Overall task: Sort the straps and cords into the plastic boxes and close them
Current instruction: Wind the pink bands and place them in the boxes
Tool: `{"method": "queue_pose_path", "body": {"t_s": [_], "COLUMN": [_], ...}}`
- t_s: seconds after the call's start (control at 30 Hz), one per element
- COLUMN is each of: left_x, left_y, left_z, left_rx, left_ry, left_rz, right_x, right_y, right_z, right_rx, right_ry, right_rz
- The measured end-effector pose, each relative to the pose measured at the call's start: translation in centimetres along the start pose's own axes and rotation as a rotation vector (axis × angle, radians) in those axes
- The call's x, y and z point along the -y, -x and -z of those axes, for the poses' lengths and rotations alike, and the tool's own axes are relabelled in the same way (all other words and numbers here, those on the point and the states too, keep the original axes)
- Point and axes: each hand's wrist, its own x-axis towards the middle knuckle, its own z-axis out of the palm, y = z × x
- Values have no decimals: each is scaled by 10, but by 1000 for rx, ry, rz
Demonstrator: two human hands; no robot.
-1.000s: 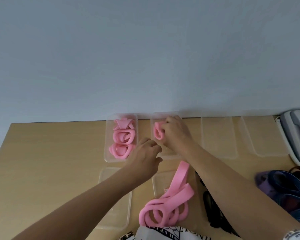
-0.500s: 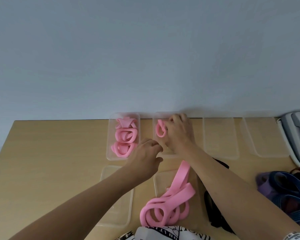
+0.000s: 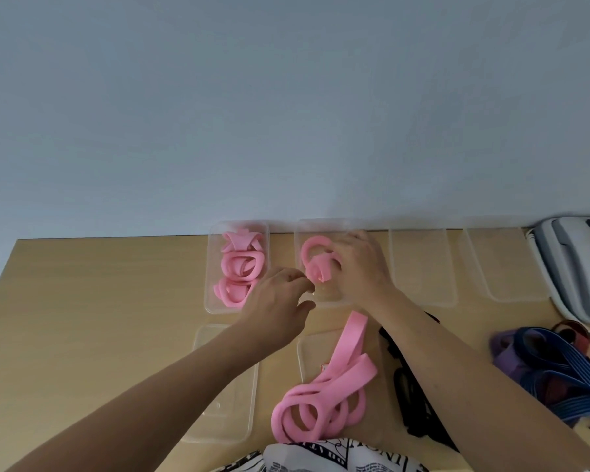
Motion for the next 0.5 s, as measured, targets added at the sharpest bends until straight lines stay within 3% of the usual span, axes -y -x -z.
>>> {"method": "queue_pose_path", "body": {"t_s": [0.2, 0.5], "left_x": [-2, -1], "left_y": [7, 11], "left_z": [2, 3], "left_rx": [14, -2], "left_ry": [2, 10], "left_rz": [-1, 21], "right_x": [0, 5], "right_y": [14, 13], "right_z": [0, -4], "right_rx": [-28, 341], "right_ry": [0, 349], "right_rz": [3, 105]}}
